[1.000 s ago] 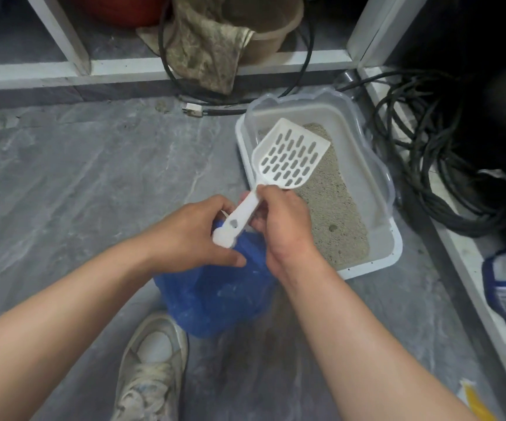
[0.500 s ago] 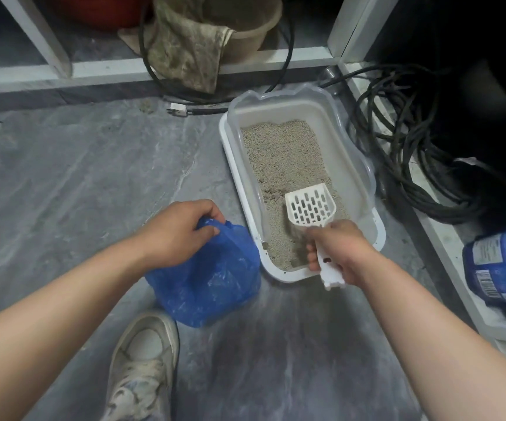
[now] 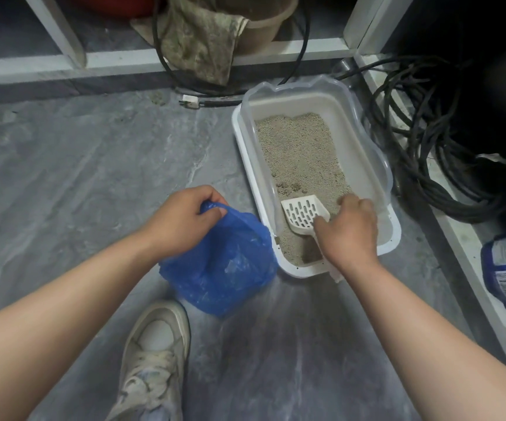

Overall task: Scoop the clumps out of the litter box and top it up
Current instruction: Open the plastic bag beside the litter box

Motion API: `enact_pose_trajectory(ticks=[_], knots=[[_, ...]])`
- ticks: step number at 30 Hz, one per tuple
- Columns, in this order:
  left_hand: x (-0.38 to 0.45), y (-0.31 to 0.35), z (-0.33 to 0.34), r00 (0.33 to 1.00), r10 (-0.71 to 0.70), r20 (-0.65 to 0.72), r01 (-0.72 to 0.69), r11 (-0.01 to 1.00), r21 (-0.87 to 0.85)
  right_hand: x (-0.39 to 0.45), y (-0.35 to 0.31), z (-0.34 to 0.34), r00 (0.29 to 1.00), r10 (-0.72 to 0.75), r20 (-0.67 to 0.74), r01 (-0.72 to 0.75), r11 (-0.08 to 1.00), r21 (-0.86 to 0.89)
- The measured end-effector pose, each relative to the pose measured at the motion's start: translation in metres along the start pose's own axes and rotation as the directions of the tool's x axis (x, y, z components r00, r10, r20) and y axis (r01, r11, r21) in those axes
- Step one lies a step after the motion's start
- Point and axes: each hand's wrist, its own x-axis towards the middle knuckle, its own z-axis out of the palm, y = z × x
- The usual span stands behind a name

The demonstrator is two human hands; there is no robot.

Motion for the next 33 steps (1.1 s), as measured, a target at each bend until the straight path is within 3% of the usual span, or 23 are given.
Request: enact_pose_trajectory(ticks=[2,4,6,8,10,11,16,18,20,21,23,26,29,33], knots=[[0.005,-0.007,-0.004,0.999,-0.007,-0.035,0.005,0.999,-0.043,-0.014,-0.021,-0.008,0.941,-0.199,-0.275,0.265,0.936,0.232],[0.009,-0.012,-0.009,0.998,-0.021,-0.053,0.016,0.994,-0.106,-0.035,-0.05,-0.008,0.853,-0.402,-0.333,0.502,0.804,0.319],[0.012,-0.016,-0.014,0.997,-0.048,-0.061,0.037,0.984,-0.175,-0.057,-0.075,0.008,0.764,-0.612,-0.206,0.639,0.671,0.375],[0.013,-0.018,-0.02,0.993,-0.098,-0.059,0.081,0.965,-0.248,-0.072,-0.092,0.03,0.71,-0.697,0.1,0.603,0.676,0.423],[0.013,-0.024,-0.026,0.985,-0.166,-0.051,0.142,0.939,-0.313,-0.077,-0.097,0.051,0.703,-0.593,0.393,0.493,0.804,0.333],[0.012,-0.028,-0.029,0.98,-0.195,-0.049,0.167,0.924,-0.345,-0.077,-0.098,0.059,0.714,-0.535,0.452,0.448,0.845,0.292],[0.006,-0.037,-0.03,0.978,-0.191,-0.079,0.149,0.918,-0.368,-0.07,-0.104,0.083,0.77,-0.424,0.476,0.352,0.906,0.236],[0.0,-0.031,-0.029,0.97,-0.05,-0.239,-0.001,0.978,-0.207,-0.067,-0.109,0.089,0.799,-0.398,0.451,0.337,0.917,0.214],[-0.009,-0.019,-0.031,0.886,0.235,-0.4,-0.26,0.966,-0.009,-0.064,-0.112,0.092,0.824,-0.38,0.421,0.315,0.924,0.217],[-0.014,-0.012,-0.03,0.842,0.358,-0.403,-0.371,0.927,0.05,-0.063,-0.112,0.093,0.828,-0.373,0.418,0.3,0.926,0.23],[-0.024,0.0,-0.019,0.835,0.481,-0.268,-0.482,0.874,0.063,-0.061,-0.113,0.09,0.83,-0.37,0.418,0.277,0.923,0.266],[-0.029,-0.001,0.003,0.929,0.367,0.047,-0.37,0.923,0.105,-0.061,-0.112,0.086,0.844,-0.345,0.41,0.232,0.925,0.302],[-0.019,-0.019,0.009,0.943,0.294,0.157,-0.326,0.912,0.248,-0.058,-0.108,0.095,0.812,-0.365,0.456,0.254,0.924,0.287],[-0.005,-0.038,0.004,0.956,0.162,0.246,-0.287,0.706,0.648,-0.056,-0.107,0.093,0.804,-0.327,0.497,0.266,0.945,0.192]])
